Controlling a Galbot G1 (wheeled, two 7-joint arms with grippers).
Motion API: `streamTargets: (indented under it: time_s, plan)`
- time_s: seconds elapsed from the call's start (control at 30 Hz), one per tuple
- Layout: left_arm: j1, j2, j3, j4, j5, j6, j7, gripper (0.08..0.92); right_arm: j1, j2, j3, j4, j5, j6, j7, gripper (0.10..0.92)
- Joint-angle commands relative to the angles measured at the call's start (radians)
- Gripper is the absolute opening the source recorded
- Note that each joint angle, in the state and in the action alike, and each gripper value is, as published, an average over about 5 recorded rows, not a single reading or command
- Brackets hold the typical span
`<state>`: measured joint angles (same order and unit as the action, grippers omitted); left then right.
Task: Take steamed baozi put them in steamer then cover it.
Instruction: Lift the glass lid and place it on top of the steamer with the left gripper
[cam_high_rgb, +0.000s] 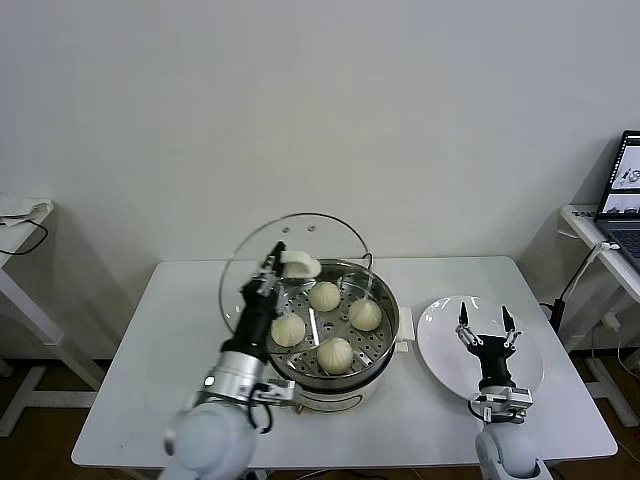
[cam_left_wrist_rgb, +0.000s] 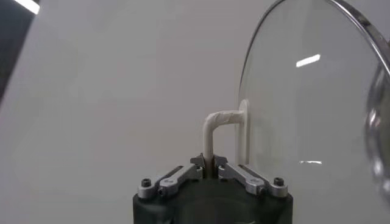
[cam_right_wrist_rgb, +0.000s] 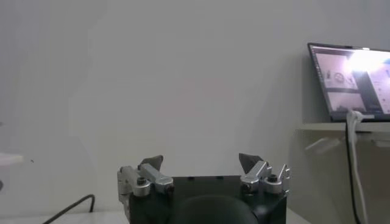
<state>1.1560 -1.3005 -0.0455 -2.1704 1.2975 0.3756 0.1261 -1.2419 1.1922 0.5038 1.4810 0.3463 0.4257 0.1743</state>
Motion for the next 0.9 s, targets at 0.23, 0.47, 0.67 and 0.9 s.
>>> streamTargets:
  time_s: [0.23,0.47,0.67,0.9]
  plan:
    - [-0.087,-0.117,0.157,0.198,0.287,0.114,0.159,0.193,0.023,0.006,0.005,-0.008,0.010,-0.029,-0.002,0.823]
    - [-0.073,-0.119,0.152,0.192,0.292,0.107,0.172,0.193,0.032,0.003,0.004,-0.014,0.011,-0.034,-0.002,0.823]
    - [-0.067,-0.132,0.155,0.198,0.291,0.104,0.167,0.193,0.032,0.005,0.001,-0.018,0.010,-0.034,-0.003,0.823]
    - [-0.059,-0.142,0.149,0.226,0.294,0.094,0.138,0.193,0.032,-0.001,0.003,-0.017,0.012,-0.035,-0.003,0.823]
